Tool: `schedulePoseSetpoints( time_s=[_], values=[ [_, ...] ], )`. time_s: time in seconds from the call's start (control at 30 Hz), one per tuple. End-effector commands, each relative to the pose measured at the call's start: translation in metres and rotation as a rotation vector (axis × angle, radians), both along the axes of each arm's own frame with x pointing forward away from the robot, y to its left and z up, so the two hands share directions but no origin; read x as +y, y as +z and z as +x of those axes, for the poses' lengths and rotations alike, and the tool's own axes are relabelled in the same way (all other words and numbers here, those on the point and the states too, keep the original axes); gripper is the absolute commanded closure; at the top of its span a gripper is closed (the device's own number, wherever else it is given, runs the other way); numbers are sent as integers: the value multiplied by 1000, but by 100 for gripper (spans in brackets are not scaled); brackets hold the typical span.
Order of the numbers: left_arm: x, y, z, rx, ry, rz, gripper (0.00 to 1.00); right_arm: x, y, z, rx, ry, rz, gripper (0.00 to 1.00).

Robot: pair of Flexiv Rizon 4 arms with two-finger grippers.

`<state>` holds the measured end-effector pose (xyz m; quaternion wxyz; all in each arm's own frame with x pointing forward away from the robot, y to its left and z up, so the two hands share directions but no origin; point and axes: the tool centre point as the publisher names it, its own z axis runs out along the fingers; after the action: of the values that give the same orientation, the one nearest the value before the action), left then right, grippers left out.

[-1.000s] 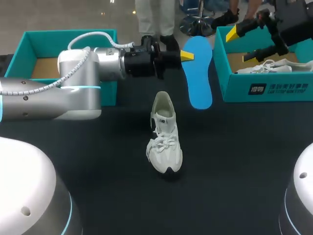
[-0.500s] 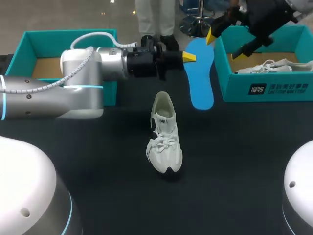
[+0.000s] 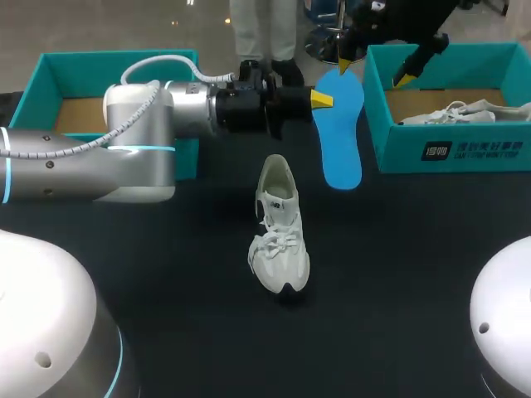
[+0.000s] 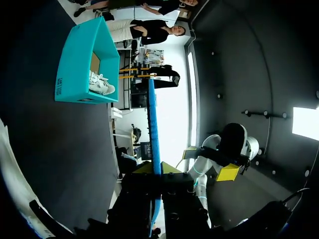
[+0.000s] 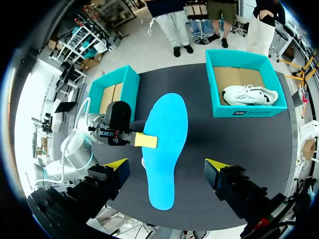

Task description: Take the shoe out of the shoebox, open the shoe tongue, remove and reinsert the insole, then place the shoe into the shoebox

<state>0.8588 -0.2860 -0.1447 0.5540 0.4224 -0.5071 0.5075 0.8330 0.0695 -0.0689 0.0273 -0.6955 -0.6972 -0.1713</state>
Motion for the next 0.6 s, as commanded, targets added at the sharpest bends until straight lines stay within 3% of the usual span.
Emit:
schedulePoseSetpoints(
  time_s=[0.03, 0.3, 0.6],
  values=[
    [4, 0, -1, 0, -1, 10, 100, 10, 5, 7, 8, -13, -238, 0],
    [4, 0, 0, 0, -3, 15, 100, 27, -15, 9, 73, -4, -369, 0],
    [3, 0, 0, 2, -13, 17, 100, 29, -17, 11, 50, -58, -342, 0]
  ],
)
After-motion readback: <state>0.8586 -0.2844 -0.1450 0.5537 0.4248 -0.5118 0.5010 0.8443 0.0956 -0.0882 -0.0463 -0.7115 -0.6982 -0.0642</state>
